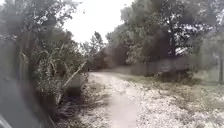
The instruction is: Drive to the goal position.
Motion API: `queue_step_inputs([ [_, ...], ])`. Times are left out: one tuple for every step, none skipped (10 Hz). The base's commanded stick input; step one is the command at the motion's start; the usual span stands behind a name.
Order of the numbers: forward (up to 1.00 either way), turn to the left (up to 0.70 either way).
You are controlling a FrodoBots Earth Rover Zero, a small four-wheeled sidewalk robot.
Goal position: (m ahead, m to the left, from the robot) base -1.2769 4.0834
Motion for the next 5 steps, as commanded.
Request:
queue_step_inputs([
  [0.00,0.00],
  [0.00,0.00],
  [0.00,0.00],
  [0.00,0.00],
  [0.00,-0.47],
])
